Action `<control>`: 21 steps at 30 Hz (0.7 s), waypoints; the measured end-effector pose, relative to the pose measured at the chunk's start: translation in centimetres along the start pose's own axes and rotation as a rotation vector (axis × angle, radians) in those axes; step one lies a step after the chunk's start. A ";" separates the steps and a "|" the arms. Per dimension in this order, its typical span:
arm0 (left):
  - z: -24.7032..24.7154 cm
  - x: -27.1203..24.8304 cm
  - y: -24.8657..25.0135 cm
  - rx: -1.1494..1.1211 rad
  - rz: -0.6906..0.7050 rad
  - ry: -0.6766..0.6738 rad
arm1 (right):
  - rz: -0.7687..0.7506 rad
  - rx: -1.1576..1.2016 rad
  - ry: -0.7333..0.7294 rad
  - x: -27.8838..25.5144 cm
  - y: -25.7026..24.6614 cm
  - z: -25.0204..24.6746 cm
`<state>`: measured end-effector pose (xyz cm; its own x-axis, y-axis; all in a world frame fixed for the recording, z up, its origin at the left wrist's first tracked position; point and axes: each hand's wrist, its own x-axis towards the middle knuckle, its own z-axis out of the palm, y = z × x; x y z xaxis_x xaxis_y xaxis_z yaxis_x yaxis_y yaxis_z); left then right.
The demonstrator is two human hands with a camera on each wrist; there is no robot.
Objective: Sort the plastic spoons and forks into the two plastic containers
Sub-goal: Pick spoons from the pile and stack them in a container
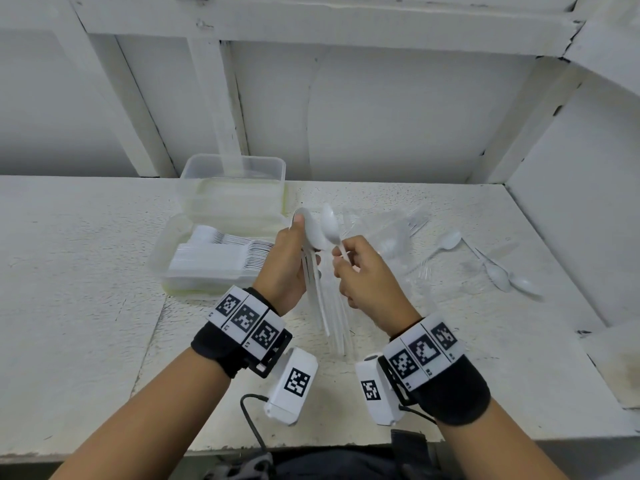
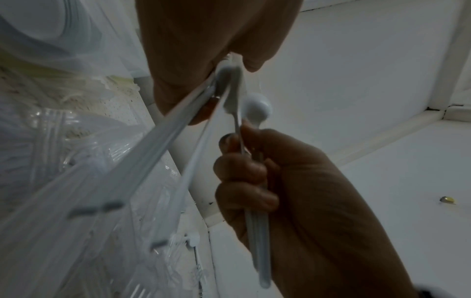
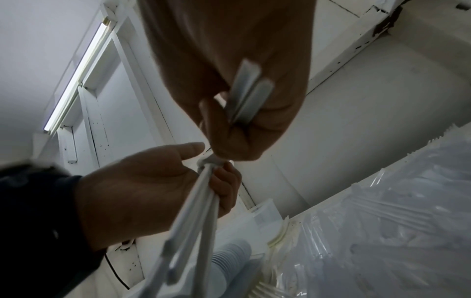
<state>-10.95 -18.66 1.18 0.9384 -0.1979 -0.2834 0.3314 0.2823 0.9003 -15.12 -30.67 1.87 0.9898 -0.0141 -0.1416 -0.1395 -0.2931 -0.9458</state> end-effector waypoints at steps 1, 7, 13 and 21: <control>0.0 0.1 -0.2 0.006 0.003 -0.007 | -0.017 0.004 0.008 0.0 0.0 0.1; -0.2 -0.2 -0.3 -0.052 0.039 -0.061 | -0.040 0.096 0.032 -0.3 -0.3 0.3; -0.6 0.0 0.1 -0.121 0.052 0.073 | -0.116 -0.045 0.201 -0.3 0.1 0.5; -0.4 0.2 -0.3 -0.131 0.039 0.083 | -0.279 -0.239 0.295 -0.6 1.2 2.1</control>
<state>-10.84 -18.43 0.73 0.9538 -0.1081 -0.2802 0.2996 0.4094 0.8618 -15.89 -29.01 0.24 0.9591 -0.1648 0.2302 0.1090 -0.5355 -0.8375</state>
